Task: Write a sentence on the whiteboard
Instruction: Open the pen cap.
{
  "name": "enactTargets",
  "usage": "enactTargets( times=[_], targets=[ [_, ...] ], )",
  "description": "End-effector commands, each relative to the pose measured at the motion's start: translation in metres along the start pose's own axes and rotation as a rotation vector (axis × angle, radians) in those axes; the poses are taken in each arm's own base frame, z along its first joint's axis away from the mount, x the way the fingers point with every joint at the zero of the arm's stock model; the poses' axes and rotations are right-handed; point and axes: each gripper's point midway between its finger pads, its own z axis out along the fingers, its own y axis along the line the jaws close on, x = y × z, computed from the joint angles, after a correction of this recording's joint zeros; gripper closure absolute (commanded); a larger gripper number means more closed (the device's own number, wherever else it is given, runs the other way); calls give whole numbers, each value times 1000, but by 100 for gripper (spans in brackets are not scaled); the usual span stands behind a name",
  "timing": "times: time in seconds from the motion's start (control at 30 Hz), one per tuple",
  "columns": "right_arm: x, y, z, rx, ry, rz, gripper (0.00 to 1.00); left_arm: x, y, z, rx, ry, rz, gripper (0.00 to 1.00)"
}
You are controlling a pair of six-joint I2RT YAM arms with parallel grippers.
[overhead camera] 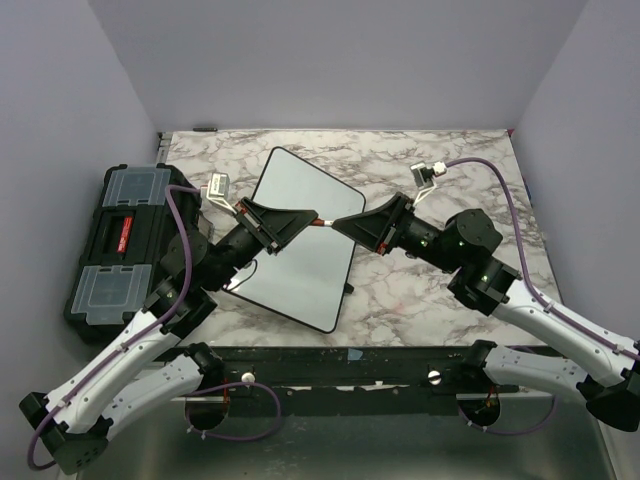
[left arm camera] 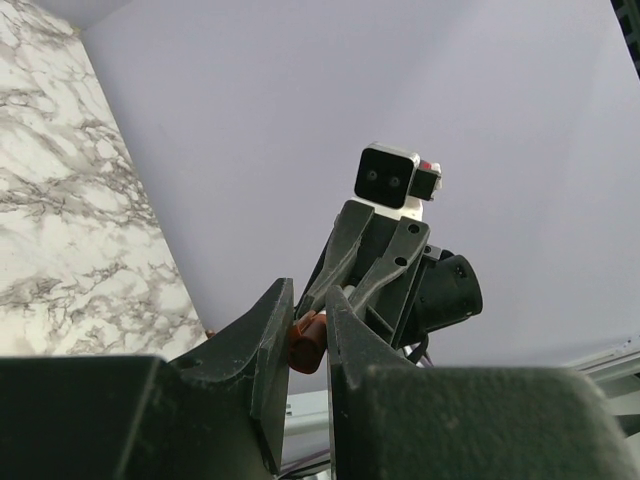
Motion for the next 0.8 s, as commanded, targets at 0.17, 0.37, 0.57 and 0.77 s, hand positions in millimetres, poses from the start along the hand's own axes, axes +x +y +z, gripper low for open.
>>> enactTargets(
  times=[0.17,0.37,0.57,0.77],
  targets=[
    [3,12,1,-45,36,-24,84,5,17,3,-75,28,71,100],
    [3,13,-2,-58,29,-31,99,5,21,2,-85,24,71,100],
    [-2,6,-14,-2,-14,-34,99,2,28,-1,-115,3,78,100],
    [-17,-6,-37,113,-99,-50,99,-13,32,-7,-144,-52,91,100]
  ],
)
